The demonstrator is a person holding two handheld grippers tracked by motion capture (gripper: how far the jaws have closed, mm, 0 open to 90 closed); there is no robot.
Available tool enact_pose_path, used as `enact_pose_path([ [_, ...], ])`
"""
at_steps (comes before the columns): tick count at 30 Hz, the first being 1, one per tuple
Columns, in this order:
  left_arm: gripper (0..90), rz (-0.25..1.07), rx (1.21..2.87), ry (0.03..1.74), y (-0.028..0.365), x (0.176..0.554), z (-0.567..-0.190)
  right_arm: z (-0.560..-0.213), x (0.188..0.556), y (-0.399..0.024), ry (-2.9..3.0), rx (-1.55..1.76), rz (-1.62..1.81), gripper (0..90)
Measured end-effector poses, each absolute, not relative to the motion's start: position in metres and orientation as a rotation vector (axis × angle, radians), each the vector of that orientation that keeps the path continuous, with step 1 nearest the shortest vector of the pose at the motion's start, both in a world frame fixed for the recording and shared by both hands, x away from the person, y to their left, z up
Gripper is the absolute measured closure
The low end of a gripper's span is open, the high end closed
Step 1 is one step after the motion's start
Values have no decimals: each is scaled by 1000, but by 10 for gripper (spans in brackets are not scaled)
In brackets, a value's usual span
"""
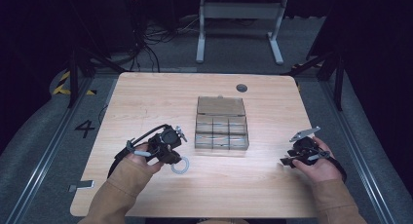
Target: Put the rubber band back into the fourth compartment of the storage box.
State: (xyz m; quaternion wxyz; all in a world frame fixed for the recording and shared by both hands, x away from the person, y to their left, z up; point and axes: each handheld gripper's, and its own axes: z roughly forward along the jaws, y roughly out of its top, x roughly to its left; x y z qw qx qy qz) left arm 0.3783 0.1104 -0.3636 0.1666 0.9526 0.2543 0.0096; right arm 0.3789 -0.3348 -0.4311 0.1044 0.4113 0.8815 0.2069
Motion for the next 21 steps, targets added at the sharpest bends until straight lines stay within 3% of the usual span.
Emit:
enact_pose_path([
  [10,824,-29,2663,781,106,391,-351,-433,378,-334,2603,1213,607,508],
  [21,824,-1,2661,786,97,406,-344,-434,375,-335,2605,1211,598,507],
])
